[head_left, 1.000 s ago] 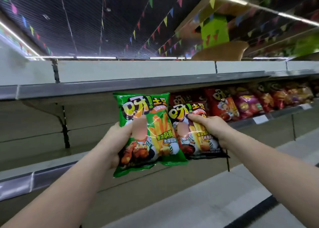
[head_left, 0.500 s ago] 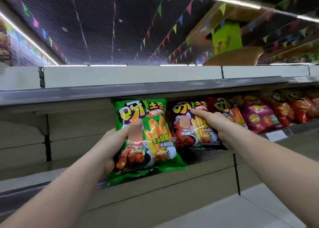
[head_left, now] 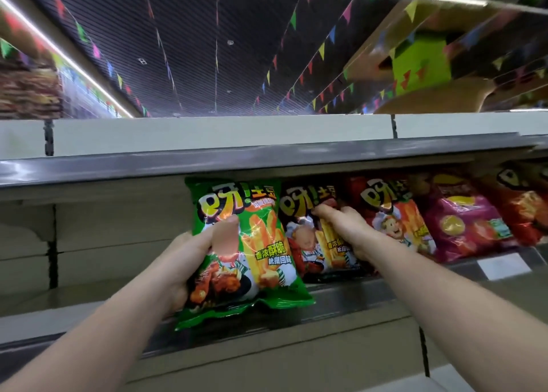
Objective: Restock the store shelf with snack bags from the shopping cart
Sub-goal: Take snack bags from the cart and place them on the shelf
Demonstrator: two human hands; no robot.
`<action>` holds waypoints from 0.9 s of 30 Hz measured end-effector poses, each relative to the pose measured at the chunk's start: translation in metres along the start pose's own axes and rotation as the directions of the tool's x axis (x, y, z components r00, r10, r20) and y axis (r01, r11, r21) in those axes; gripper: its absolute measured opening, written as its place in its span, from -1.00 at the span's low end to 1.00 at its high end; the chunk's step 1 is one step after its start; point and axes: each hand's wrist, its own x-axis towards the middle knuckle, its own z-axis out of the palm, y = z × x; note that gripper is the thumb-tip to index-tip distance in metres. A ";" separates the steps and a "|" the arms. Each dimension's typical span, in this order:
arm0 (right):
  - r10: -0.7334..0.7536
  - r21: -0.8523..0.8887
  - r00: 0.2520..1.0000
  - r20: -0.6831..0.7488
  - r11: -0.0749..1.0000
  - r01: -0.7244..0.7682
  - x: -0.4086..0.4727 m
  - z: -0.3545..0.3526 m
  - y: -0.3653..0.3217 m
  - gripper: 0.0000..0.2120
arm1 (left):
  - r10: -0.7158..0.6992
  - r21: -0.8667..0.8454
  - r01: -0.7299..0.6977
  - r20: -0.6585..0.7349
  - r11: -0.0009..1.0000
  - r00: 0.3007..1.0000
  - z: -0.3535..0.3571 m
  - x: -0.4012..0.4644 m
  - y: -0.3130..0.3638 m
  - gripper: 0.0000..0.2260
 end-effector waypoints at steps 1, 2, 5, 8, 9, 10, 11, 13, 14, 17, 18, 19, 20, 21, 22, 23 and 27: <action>-0.007 -0.022 1.000 -0.013 1.000 0.007 0.001 0.000 0.003 -0.53 | -0.002 -0.008 0.002 -0.007 1.000 1.000 0.002 0.001 0.000 -0.14; -0.018 -0.054 0.999 -0.028 0.998 0.017 0.002 0.000 0.005 -0.51 | -0.002 -0.012 0.002 -0.018 1.000 1.000 0.004 0.001 -0.001 -0.11; -0.106 -0.222 0.990 -0.098 0.972 0.082 0.001 -0.001 0.010 -0.37 | -0.003 -0.004 0.003 -0.042 1.000 0.999 0.010 0.001 -0.003 -0.06; -0.258 -0.409 0.954 -0.151 0.895 0.177 -0.005 -0.002 0.006 -0.31 | -0.010 -0.065 0.008 -0.034 0.998 0.999 0.013 0.001 -0.002 -0.04; -0.309 -0.459 0.938 -0.156 0.864 0.208 -0.009 -0.003 0.005 -0.30 | -0.012 -0.090 0.009 -0.034 0.996 0.999 0.014 0.001 -0.002 0.02; -0.370 -0.495 0.917 -0.147 0.830 0.256 -0.014 -0.004 0.004 -0.30 | -0.008 -0.112 0.004 -0.034 0.994 0.999 0.014 0.003 -0.002 0.04; -0.444 -0.515 0.887 -0.127 0.794 0.324 -0.020 -0.004 0.003 -0.32 | -0.006 -0.122 0.003 -0.029 0.993 1.000 0.014 0.002 -0.001 -0.04; -0.594 -0.518 0.802 -0.062 0.706 0.483 -0.034 0.000 -0.001 -0.40 | 0.018 -0.101 -0.019 -0.017 0.995 1.000 0.012 0.003 -0.001 -0.41; -0.649 -0.503 0.760 -0.025 0.665 0.551 -0.042 0.004 -0.003 -0.45 | 0.025 -0.098 -0.027 -0.015 0.995 1.000 0.009 0.004 -0.001 -0.57; -0.684 -0.424 0.722 0.103 0.627 0.654 -0.060 0.027 -0.013 -0.58 | 0.022 -0.099 -0.027 -0.047 0.995 0.999 0.001 0.006 -0.001 -0.71; -0.674 -0.412 0.723 0.148 0.623 0.665 -0.063 0.036 -0.016 -0.61 | 0.015 -0.103 -0.021 -0.057 0.994 0.998 -0.005 0.007 -0.002 -0.70; -0.643 -0.404 0.742 0.188 0.638 0.655 -0.064 0.045 -0.018 -0.61 | -0.002 -0.107 -0.004 -0.064 0.994 0.998 -0.010 0.008 -0.001 -0.66; -0.593 -0.391 0.774 0.221 0.673 0.628 -0.065 0.055 -0.020 -0.60 | -0.017 -0.109 0.009 -0.067 0.994 0.998 -0.016 0.010 -0.001 -0.60; -0.536 -0.379 0.808 0.245 0.715 0.588 -0.064 0.063 -0.022 -0.57 | -0.026 -0.107 0.019 -0.068 0.994 0.997 -0.023 0.013 0.000 -0.52; -0.479 -0.364 0.838 0.262 0.755 0.545 -0.061 0.072 -0.023 -0.54 | -0.029 -0.103 0.022 -0.069 0.994 0.997 -0.029 0.016 0.000 -0.44; -0.417 -0.346 0.866 0.276 0.797 0.494 -0.056 0.081 -0.025 -0.50 | -0.033 -0.104 0.026 -0.063 0.994 0.997 -0.035 0.020 0.001 -0.36; -0.175 -0.238 0.936 0.305 0.938 0.253 -0.036 0.118 -0.030 -0.46 | -0.078 -0.127 0.073 -0.038 0.989 0.996 -0.057 0.037 0.001 -0.25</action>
